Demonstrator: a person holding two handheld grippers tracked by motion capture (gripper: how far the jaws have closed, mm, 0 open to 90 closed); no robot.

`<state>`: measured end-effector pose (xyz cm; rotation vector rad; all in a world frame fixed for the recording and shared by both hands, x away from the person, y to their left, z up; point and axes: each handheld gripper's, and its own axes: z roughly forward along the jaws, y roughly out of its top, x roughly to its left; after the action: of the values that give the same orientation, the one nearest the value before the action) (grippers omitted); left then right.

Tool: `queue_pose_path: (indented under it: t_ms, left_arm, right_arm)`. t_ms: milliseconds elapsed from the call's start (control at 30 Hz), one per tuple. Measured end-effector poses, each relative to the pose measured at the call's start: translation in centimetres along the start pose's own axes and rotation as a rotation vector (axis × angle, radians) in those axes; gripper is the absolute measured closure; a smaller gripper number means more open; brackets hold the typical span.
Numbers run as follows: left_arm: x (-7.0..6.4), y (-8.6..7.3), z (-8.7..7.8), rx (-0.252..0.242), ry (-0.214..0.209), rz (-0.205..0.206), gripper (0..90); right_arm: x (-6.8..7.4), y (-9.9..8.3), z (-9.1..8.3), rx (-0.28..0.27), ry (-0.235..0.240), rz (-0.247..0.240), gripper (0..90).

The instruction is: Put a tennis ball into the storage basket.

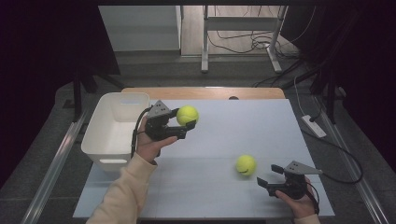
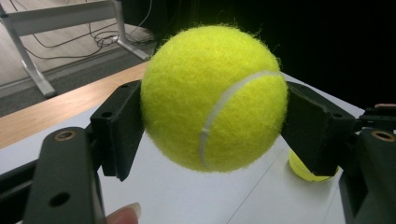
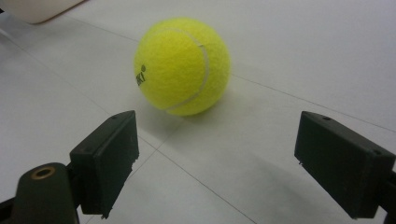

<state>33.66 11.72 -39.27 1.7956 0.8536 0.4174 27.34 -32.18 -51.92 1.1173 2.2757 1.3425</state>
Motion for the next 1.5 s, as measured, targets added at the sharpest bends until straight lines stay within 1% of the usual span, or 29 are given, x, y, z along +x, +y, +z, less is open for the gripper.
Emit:
queue_pose_path:
  t_ms: [267,533,1133,1500]
  left_arm:
    - [0.3,0.4,-0.5,-0.008,0.006,-0.004,26.7]
    - [0.8,0.4,-0.8,-0.010,0.015,-0.022,26.7]
    - [2.1,0.7,-2.1,-0.031,0.056,-0.047,26.7]
    - [3.1,0.6,-3.0,-0.041,0.083,-0.061,26.8]
  right_arm:
    - [-0.1,0.0,-0.1,-0.001,-0.003,-0.001,13.5]
    - [-0.1,0.0,0.0,-0.001,-0.003,-0.002,13.5]
    - [0.0,0.0,0.0,0.000,-0.001,-0.001,13.5]
    - [0.0,0.0,0.0,0.001,-0.002,-0.003,13.5]
